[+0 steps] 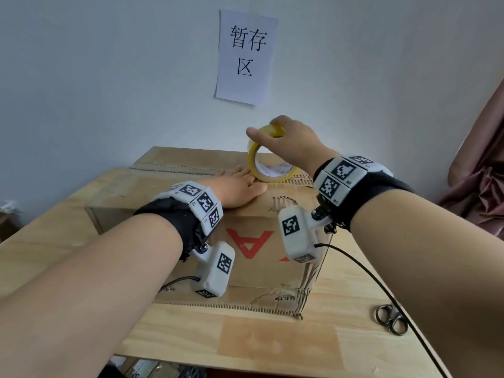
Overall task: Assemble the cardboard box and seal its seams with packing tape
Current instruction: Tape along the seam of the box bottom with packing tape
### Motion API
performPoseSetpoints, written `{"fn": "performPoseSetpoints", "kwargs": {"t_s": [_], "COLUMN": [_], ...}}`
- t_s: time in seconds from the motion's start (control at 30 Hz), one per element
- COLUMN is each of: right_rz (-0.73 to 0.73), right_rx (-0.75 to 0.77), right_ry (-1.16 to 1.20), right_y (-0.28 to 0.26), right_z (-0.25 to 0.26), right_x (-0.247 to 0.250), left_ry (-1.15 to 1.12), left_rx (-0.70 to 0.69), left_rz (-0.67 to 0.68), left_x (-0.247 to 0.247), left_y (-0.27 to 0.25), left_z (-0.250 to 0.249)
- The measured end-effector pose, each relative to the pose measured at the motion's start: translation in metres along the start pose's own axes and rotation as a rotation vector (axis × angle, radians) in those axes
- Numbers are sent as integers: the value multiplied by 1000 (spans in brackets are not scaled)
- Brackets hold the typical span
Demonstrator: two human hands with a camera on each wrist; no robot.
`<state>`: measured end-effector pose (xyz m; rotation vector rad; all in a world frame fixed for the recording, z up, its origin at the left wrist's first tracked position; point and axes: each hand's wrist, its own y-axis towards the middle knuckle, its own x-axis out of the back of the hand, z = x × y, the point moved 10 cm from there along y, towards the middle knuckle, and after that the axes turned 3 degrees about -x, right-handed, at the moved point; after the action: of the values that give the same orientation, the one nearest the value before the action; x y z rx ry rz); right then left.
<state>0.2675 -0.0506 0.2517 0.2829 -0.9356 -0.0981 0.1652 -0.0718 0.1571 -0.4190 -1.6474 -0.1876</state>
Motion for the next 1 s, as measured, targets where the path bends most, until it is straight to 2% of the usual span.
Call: {"fn": "performPoseSetpoints", "kwargs": {"t_s": [0.13, 0.27, 0.37, 0.47, 0.6, 0.73, 0.9, 1.0], "right_rz": [-72, -183, -254, -259, -237, -182, -193, -189], "right_rx": [-70, -163, -125, -128, -180, -190, -151, -138], "right_ry": [36, 200, 132, 10, -1, -34, -82, -127], "right_y": [2, 1, 1, -3, -9, -5, -5, -5], "right_z": [-9, -28, -27, -41, -65, -66, -63, -60], "right_x": [2, 21, 45, 57, 49, 45, 42, 39], "left_ry": [-10, 7, 4, 4, 26, 38, 83, 94], "left_rx": [5, 44, 47, 47, 46, 36, 138, 150], "left_rz": [15, 34, 46, 47, 28, 71, 111, 105], "left_x": [-1, -4, -3, -4, -3, 1, 4, 1], "left_y": [2, 5, 4, 4, 7, 0, -16, -13], "left_z": [3, 6, 5, 5, 3, 11, 37, 23]}}
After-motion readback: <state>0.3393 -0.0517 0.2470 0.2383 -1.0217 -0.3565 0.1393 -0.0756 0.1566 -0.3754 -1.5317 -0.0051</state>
